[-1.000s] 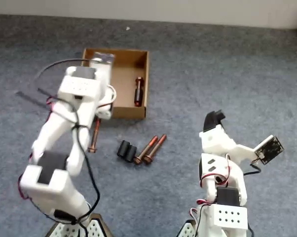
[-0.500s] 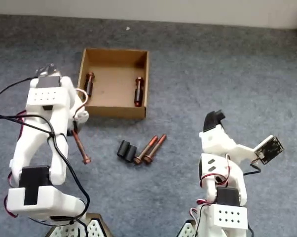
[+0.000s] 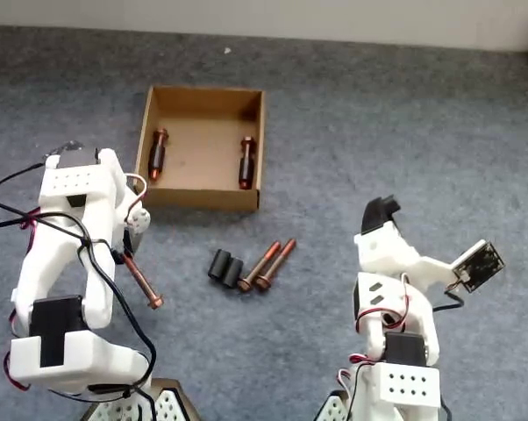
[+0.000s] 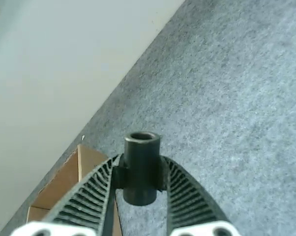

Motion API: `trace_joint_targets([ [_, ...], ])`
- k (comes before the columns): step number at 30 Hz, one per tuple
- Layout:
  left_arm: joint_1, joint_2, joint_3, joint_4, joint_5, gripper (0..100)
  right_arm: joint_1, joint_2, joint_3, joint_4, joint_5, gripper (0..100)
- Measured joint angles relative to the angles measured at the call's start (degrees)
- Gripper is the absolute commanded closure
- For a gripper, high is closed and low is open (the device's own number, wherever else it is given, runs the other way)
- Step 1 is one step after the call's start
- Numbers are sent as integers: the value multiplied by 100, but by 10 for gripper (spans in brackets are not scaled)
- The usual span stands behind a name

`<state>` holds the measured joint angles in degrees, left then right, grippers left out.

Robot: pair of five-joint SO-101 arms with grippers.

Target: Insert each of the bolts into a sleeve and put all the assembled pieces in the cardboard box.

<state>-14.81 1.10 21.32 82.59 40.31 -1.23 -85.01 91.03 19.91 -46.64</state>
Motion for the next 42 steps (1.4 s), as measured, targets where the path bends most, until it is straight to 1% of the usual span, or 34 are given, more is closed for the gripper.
trace_joint_targets([
  [8, 0, 0, 0, 9, 0, 982, 0, 0, 0, 0, 0, 994],
  [10, 0, 0, 0, 9, -9, 926, 0, 0, 0, 0, 0, 994],
  [15, 9, 0, 0, 18, -9, 723, 0, 0, 0, 0, 0, 994],
  [17, 9, 0, 0, 18, -9, 679, 0, 0, 0, 0, 0, 994],
  [21, 26, 0, 0, 18, -9, 689, 0, 0, 0, 0, 0, 994],
  [23, 26, 0, -18, 18, -158, 718, 0, 0, 0, 0, 0, 994],
  [24, 26, 0, -62, 18, -352, 740, 0, 0, 0, 0, 0, 994],
  [27, 26, 0, -264, 53, -1134, 829, 0, 0, 0, 0, 0, 994],
  [30, 26, 0, -545, 237, -2418, 904, 0, 0, 0, 0, 0, 994],
  [35, 26, 0, -1064, 448, -5292, 899, 0, 0, 0, 0, 0, 994],
  [38, 26, 0, -1152, 668, -6857, 899, 0, 0, 0, 0, 0, 994],
  [40, 26, -35, -1169, 897, -7824, 912, 0, 0, 0, 0, 0, 994],
  [42, 26, -202, -1169, 1081, -8545, 930, 0, 0, 0, 0, 0, 994],
])
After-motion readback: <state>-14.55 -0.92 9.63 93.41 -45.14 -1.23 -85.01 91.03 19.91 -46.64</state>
